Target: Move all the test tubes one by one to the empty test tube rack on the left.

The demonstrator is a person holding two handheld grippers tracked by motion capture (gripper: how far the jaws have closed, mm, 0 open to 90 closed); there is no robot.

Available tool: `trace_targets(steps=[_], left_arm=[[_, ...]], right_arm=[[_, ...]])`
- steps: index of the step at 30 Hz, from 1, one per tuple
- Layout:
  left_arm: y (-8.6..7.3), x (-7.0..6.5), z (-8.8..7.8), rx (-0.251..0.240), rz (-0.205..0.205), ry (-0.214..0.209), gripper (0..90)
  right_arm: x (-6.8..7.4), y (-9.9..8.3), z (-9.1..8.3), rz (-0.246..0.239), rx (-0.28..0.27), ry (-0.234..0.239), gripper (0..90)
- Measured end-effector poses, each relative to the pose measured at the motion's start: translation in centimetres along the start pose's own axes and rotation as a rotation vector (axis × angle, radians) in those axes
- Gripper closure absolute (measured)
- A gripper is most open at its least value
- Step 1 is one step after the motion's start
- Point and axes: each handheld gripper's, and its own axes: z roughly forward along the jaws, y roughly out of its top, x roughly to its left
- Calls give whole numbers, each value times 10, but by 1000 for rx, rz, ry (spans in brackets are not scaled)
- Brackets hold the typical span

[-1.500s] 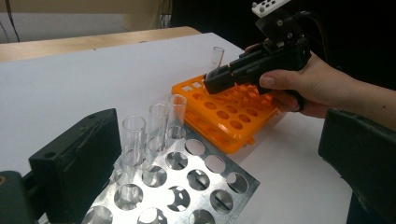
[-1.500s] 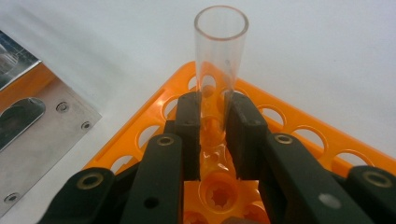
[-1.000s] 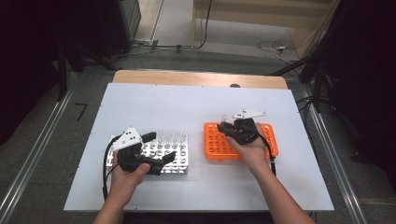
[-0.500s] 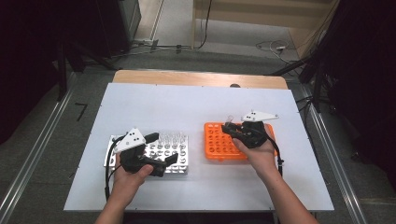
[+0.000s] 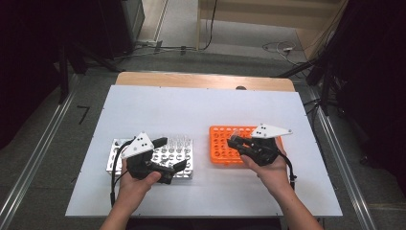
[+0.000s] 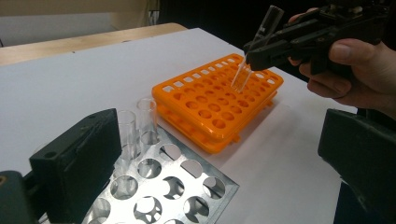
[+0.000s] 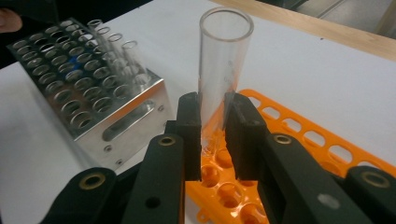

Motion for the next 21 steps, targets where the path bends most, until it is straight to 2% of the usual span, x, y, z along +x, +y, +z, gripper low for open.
trace_targets(steps=[12, 15, 17, 21], left_arm=[[3, -12, 5, -9, 17, -29, 24], [4, -17, 8, -8, 25, -35, 63], [5, -22, 11, -1, 27, -23, 116], [6, -29, 16, 17, 37, -28, 203]], right_arm=[[21, -14, -6, -9, 3, 81, 741], [29, -15, -6, -25, 8, 104, 740], [34, -15, -5, -38, 13, 117, 740], [43, -15, -4, -58, 19, 140, 741]])
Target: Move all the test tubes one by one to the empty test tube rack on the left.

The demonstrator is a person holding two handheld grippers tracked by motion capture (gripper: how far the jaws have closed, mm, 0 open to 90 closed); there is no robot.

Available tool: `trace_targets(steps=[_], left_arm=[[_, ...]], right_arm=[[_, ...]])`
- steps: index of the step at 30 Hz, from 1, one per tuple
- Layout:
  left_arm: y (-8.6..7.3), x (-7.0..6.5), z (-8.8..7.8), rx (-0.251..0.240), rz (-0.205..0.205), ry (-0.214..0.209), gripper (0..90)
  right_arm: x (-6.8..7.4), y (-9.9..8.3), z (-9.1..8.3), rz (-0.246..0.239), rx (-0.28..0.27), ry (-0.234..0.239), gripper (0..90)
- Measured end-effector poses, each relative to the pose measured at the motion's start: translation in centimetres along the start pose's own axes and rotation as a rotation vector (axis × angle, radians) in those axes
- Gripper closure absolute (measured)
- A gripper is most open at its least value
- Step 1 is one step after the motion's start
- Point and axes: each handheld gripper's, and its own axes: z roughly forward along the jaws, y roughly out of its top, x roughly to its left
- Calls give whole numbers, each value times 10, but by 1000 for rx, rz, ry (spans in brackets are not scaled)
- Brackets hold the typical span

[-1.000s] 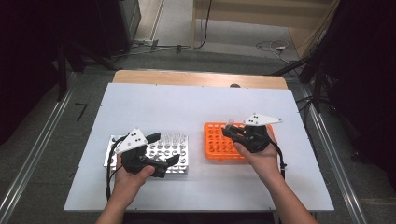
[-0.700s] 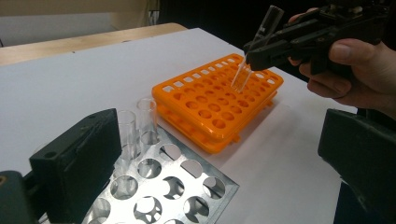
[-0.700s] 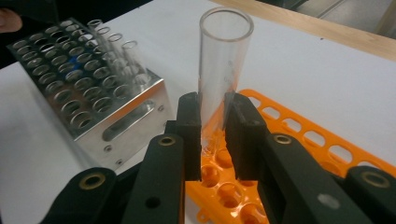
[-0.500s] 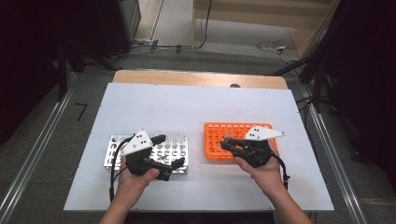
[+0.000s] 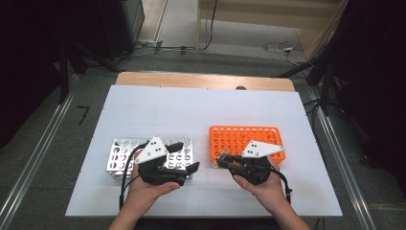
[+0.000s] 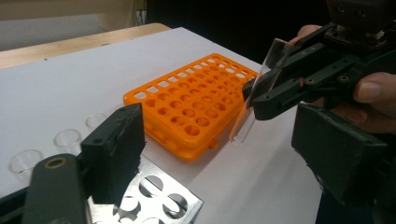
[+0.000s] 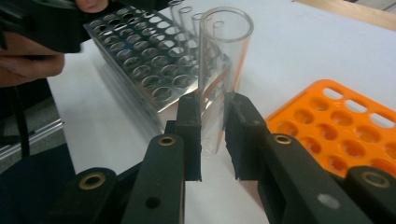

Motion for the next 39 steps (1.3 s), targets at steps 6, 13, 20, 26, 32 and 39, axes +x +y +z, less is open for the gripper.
trace_targets(steps=[6, 13, 20, 26, 32, 39], left_arm=[[2, -6, 5, -4, 4, -50, 324], [2, -14, 11, 6, 36, -94, 450], [3, -20, 15, 11, 64, -114, 535], [3, -24, 18, 15, 78, -134, 605], [2, -28, 22, 28, 96, -152, 677], [2, -30, 23, 30, 120, -134, 729]], right_arm=[[11, 0, 6, -29, 17, 30, 741], [21, 0, 13, -55, 36, 58, 741], [27, 1, 16, -74, 42, 72, 741], [32, 2, 18, -85, 46, 86, 741], [35, 2, 19, -90, 53, 98, 741], [37, 3, 19, -93, 56, 110, 740]])
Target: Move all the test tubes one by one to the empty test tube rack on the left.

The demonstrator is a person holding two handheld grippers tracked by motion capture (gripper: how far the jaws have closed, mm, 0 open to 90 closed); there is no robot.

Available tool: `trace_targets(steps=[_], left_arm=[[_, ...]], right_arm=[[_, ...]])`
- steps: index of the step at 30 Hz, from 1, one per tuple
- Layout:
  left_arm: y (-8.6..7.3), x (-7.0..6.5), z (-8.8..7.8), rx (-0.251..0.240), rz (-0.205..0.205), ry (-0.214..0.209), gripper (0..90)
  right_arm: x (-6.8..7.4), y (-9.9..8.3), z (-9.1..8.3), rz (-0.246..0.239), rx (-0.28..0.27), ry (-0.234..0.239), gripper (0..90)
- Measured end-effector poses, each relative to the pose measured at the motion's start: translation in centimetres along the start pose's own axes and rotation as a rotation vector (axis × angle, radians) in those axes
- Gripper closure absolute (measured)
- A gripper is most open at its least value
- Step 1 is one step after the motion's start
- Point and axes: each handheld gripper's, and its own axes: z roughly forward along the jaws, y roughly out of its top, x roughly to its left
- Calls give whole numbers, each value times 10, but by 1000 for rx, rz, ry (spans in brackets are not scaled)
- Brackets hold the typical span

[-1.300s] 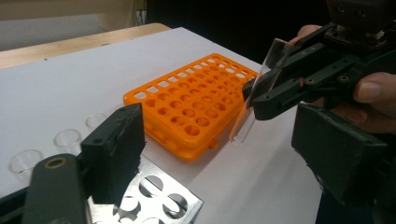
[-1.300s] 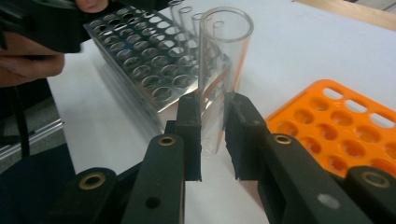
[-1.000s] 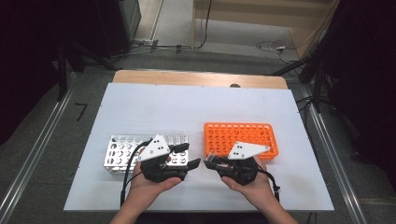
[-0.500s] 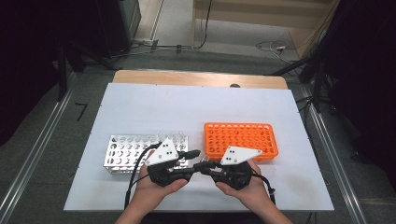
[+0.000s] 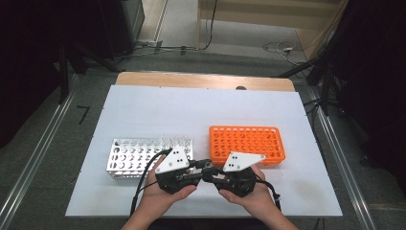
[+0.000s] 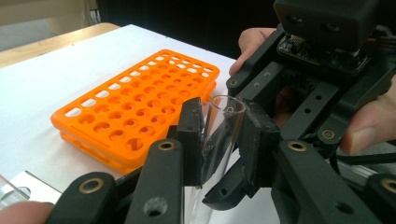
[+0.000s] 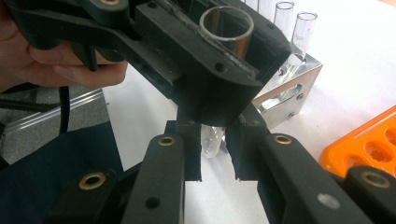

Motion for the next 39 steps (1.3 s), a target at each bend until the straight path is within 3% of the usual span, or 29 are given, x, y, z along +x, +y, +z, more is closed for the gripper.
trace_targets(steps=[12, 17, 22, 29, 32, 39], left_arm=[[1, 3, -3, -15, 3, 27, 763], [3, 7, -8, -32, -2, 43, 762], [5, 12, -14, -44, -9, 60, 762], [6, 19, -22, -54, -16, 84, 762], [6, 22, -25, -58, -23, 90, 762], [6, 31, -34, -69, -37, 121, 763]], right_arm=[[-3, 0, -2, 13, -9, 5, 722], [-7, -1, -4, 15, -21, 6, 542], [-9, 0, -7, 10, -35, 3, 293], [-18, -3, -12, 42, -49, -18, 74], [-23, -6, -16, 60, -59, -41, 7], [-40, -15, -30, 90, -66, -80, 0]])
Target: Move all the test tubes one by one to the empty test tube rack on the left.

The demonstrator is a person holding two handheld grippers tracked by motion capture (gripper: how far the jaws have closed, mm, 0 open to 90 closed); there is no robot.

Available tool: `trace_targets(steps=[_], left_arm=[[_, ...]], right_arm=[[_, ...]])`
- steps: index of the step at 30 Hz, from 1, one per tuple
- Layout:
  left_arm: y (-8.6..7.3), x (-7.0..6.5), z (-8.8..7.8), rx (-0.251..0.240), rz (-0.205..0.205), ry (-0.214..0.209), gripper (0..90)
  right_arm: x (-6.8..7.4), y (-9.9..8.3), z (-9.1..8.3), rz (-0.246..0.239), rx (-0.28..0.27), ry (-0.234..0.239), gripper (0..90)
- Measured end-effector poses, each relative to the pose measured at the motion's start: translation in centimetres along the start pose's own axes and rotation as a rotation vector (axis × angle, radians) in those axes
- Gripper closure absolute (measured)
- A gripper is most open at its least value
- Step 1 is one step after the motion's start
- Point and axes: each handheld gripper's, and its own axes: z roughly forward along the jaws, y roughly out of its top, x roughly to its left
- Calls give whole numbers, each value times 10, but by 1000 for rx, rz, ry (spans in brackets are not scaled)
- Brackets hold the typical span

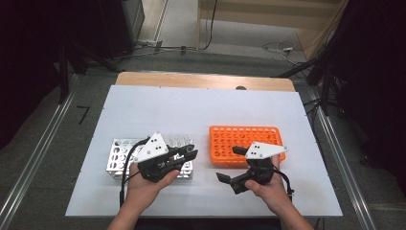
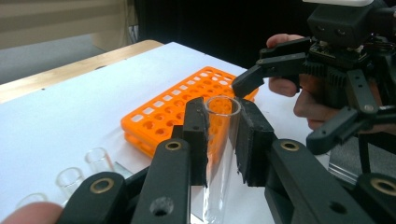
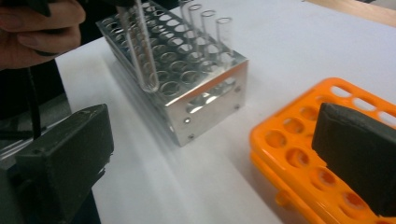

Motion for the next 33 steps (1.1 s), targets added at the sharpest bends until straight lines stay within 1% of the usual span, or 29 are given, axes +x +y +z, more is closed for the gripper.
trace_targets(steps=[3, 8, 13, 18, 22, 25, 28, 33], left_arm=[[1, 4, -4, -6, -5, 12, 763], [1, 12, -12, -16, -12, 36, 763], [0, 22, -21, -24, -20, 68, 762], [0, 32, -30, -39, -37, 103, 762], [-1, 38, -37, -43, -38, 135, 763], [-1, 44, -41, -51, -47, 154, 762], [-3, 49, -44, -47, -45, 183, 763], [-6, 60, -48, -50, -59, 221, 763]], right_arm=[[-7, -3, -6, 16, -7, -18, 0], [-16, -10, -16, 5, -4, -27, 0], [-24, -19, -27, 38, -13, -42, 0], [-30, -27, -39, 54, -15, -89, 0], [-35, -35, -47, 79, -14, -131, 0], [-39, -40, -52, 78, -6, -156, 0], [-41, -45, -57, 84, -9, -170, 0], [-46, -53, -68, 96, -18, -184, 0]])
